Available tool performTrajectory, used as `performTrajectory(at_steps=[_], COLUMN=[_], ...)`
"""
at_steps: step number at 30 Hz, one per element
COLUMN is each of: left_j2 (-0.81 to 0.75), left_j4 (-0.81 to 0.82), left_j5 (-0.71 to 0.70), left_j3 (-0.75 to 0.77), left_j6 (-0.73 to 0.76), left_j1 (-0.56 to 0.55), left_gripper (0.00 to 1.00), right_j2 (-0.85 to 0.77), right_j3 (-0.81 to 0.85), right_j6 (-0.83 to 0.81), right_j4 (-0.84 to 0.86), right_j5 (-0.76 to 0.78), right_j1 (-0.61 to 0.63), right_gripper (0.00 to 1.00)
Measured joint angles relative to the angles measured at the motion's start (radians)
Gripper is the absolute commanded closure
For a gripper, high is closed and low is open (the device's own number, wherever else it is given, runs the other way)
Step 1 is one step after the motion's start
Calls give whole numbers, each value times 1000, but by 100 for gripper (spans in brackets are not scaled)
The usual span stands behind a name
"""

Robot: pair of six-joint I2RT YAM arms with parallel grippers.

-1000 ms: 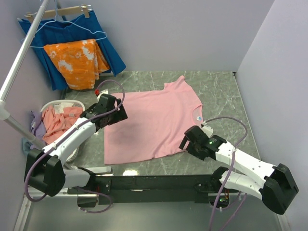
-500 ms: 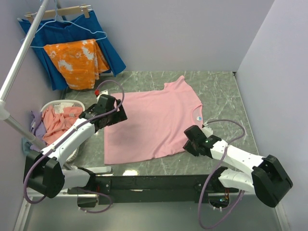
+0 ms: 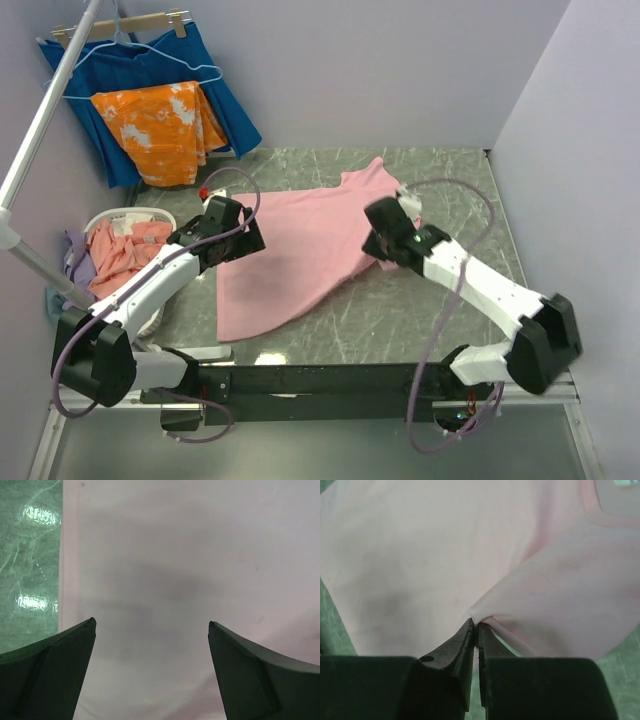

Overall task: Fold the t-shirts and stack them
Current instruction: Flatten out the tshirt

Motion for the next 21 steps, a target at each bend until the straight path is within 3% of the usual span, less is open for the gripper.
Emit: performTrajectory(at_steps=[2, 5, 6, 8, 9, 11, 12, 14, 17, 21], left_j2=[14, 34, 37, 38, 38, 38, 38, 36, 33, 29], left_j4=[2, 1, 1, 0, 1, 0, -3, -3, 0, 4], left_j5=[0, 0, 0, 0, 0, 0, -1, -3, -8, -7], left_j3=[0, 0, 0, 0, 0, 0, 0, 0, 0, 0], left_j6=[0, 0, 0, 0, 0, -1, -1, -2, -1, -1], left_j1=[0, 0, 0, 0, 0, 0, 0, 0, 0, 0], left_gripper=[1, 1, 1, 1, 0, 1, 1, 1, 1, 0], right_j2=[122, 360, 441, 628, 719, 852, 885, 880, 742, 504], right_j3=[141, 366, 440, 599, 686, 801, 816, 779, 616, 470], right_j6=[-58, -154, -183, -246, -276, -319, -346, -378, -406, -407], right_j4=[-17, -22, -21, -26, -40, -48, -45, -52, -24, 17], right_j5=[-5, -20, -25, -33, -37, -23, -6, 24, 50, 28], right_j1=[-13, -35, -43, -61, -70, -82, -87, -97, -121, -209], right_gripper=[99, 100, 86, 68, 36, 25, 12, 3, 3, 11])
